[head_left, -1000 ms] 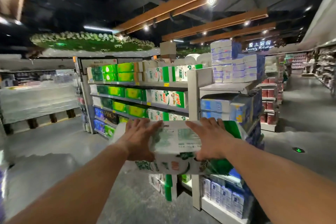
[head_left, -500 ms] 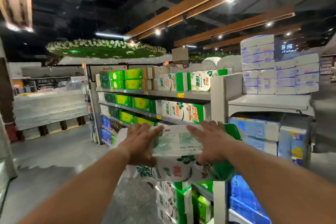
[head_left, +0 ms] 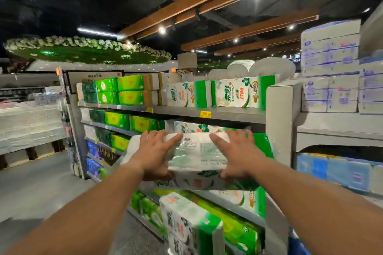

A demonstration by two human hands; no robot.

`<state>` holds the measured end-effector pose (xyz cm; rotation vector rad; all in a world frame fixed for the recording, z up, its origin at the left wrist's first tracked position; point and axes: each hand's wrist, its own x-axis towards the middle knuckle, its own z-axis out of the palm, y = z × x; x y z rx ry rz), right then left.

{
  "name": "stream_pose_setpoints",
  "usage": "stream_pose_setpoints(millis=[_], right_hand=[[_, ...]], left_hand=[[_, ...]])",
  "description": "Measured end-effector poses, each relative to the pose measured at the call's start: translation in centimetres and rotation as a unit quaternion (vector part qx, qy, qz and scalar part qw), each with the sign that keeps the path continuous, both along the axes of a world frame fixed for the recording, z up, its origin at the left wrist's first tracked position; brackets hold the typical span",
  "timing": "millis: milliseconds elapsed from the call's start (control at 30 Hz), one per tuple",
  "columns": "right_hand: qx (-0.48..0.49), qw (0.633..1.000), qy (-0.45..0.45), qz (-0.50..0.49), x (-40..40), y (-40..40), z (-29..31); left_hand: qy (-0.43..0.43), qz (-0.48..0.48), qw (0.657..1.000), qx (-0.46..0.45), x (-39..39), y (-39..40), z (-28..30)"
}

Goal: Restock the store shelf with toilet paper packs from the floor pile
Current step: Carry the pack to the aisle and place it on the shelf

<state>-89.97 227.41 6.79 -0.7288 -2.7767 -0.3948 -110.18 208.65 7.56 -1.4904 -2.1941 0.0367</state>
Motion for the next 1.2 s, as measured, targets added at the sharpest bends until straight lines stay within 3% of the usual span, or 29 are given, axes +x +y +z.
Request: stream_pose_setpoints(millis=[267,600,867,1200], right_hand=[[0.071,0.991,0.072,-0.084,-10.6,6.4,6.0],[0.155,0.966,0.110,-0.172,-17.6,17.7,11.6],[0.196,0.946,0.110,-0.234,-21.0,26.0,14.5],[0.102,0.935,0.048,-0.337,-23.9,35.4,15.4]], left_hand=[[0.039,-0.091,0.992,0.079,-14.8,11.6,5.4],[0.073,-0.188,0.961,0.192,-23.6,27.5,10.0],[0.068,-0.248,0.943,0.212,-28.2,39.9,12.7],[-0.010,-0.322,0.940,0.110,-30.8,53.8,13.5]])
